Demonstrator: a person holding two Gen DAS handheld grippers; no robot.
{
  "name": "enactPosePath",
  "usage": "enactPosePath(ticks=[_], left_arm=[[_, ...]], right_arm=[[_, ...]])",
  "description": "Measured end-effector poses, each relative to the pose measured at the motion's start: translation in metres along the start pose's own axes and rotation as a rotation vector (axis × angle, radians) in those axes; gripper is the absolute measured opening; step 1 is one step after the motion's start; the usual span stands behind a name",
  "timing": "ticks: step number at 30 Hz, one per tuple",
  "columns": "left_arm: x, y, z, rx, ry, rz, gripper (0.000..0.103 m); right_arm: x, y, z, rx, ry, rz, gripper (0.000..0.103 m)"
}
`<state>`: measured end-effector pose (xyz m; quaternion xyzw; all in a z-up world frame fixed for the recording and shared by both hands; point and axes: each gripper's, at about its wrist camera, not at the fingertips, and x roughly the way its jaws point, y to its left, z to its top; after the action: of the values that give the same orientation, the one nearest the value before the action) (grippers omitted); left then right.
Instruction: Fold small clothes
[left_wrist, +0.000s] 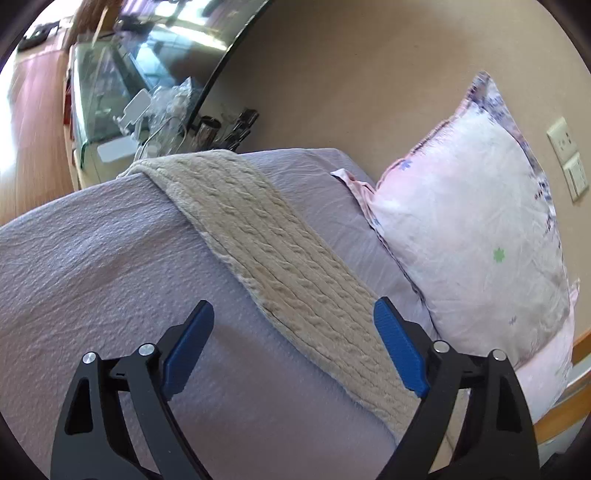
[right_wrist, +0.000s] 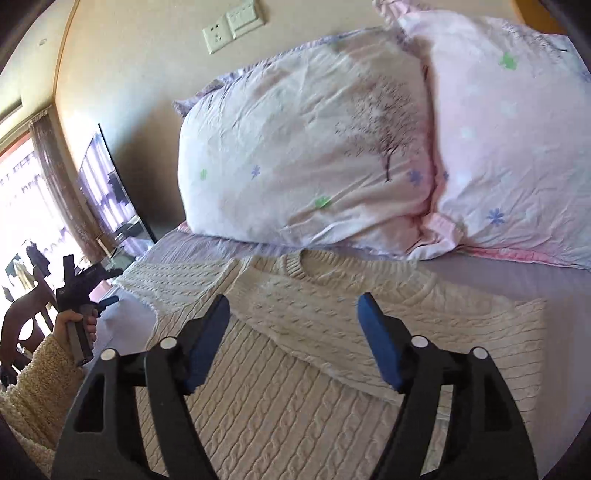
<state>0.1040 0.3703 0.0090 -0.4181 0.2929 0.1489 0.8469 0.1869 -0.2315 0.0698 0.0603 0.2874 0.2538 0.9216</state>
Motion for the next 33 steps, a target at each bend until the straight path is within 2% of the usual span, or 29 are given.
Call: enactPosePath(ticks=[4, 7, 8, 9, 10, 11, 12, 14, 15, 17, 20, 22, 23, 25, 27, 28, 29, 30, 31, 32, 33], left_arm=[[0.006, 0.016, 0.020, -0.093, -0.029, -0.011, 0.076], [0.014, 0.025, 0.035, -0.146, -0.043, -0.009, 0.063], [0.017, 0.027, 0.040, -0.155, -0.044, 0.003, 0.054], [0.020, 0.029, 0.045, -0.158, -0.041, 0.033, 0.037], [0.023, 0.028, 0.049, -0.155, -0.031, 0.070, 0.029], [0.026, 0.026, 0.051, -0.149, -0.020, 0.091, 0.017], [0.025, 0.019, 0.051, -0.138, -0.021, 0.099, 0.011], [0.019, -0.015, 0.045, -0.044, -0.040, 0.051, 0.008], [0.016, -0.042, 0.038, 0.032, -0.047, 0.019, 0.008], [0.008, -0.108, 0.012, 0.219, -0.036, -0.094, 0.008], [-0.001, -0.213, -0.066, 0.536, 0.039, -0.316, 0.008], [0.001, -0.267, -0.136, 0.715, 0.151, -0.463, 0.008], [0.007, -0.292, -0.179, 0.810, 0.236, -0.523, 0.008], [0.025, -0.320, -0.250, 0.956, 0.415, -0.559, 0.008], [0.038, -0.325, -0.290, 1.016, 0.535, -0.540, 0.008], [0.037, -0.322, -0.294, 1.014, 0.550, -0.543, 0.008], [0.033, -0.315, -0.292, 1.006, 0.545, -0.547, 0.013], [0.025, -0.306, -0.285, 0.995, 0.517, -0.550, 0.029], [0.016, -0.297, -0.276, 0.978, 0.480, -0.550, 0.040], [0.006, -0.286, -0.262, 0.955, 0.432, -0.548, 0.058], [-0.003, -0.273, -0.248, 0.935, 0.388, -0.534, 0.065]], right_arm=[[-0.034, -0.028, 0.001, 0.072, -0.040, -0.054, 0.076], [-0.051, -0.045, -0.007, 0.126, -0.062, -0.078, 0.078], [-0.054, -0.051, -0.006, 0.142, -0.067, -0.079, 0.078], [-0.057, -0.057, -0.009, 0.158, -0.073, -0.078, 0.078], [-0.058, -0.062, -0.011, 0.170, -0.078, -0.081, 0.078], [-0.061, -0.067, -0.012, 0.180, -0.081, -0.085, 0.078], [-0.063, -0.071, -0.014, 0.188, -0.083, -0.089, 0.078], [-0.066, -0.076, -0.016, 0.195, -0.090, -0.092, 0.078], [-0.068, -0.077, -0.016, 0.196, -0.096, -0.096, 0.078], [-0.070, -0.080, -0.015, 0.201, -0.108, -0.099, 0.078], [-0.069, -0.081, -0.012, 0.217, -0.122, -0.087, 0.078], [-0.063, -0.080, -0.010, 0.230, -0.120, -0.066, 0.080], [-0.059, -0.081, -0.010, 0.239, -0.113, -0.055, 0.080], [-0.047, -0.086, -0.010, 0.269, -0.081, -0.046, 0.080], [-0.039, -0.096, -0.014, 0.312, -0.040, -0.060, 0.080], [-0.038, -0.102, -0.016, 0.335, -0.022, -0.068, 0.078], [-0.038, -0.108, -0.019, 0.352, -0.011, -0.069, 0.073], [-0.037, -0.114, -0.021, 0.365, -0.002, -0.072, 0.069], [-0.036, -0.119, -0.023, 0.379, 0.009, -0.082, 0.064], [-0.032, -0.123, -0.023, 0.396, 0.026, -0.089, 0.059], [-0.026, -0.127, -0.024, 0.415, 0.047, -0.080, 0.058]])
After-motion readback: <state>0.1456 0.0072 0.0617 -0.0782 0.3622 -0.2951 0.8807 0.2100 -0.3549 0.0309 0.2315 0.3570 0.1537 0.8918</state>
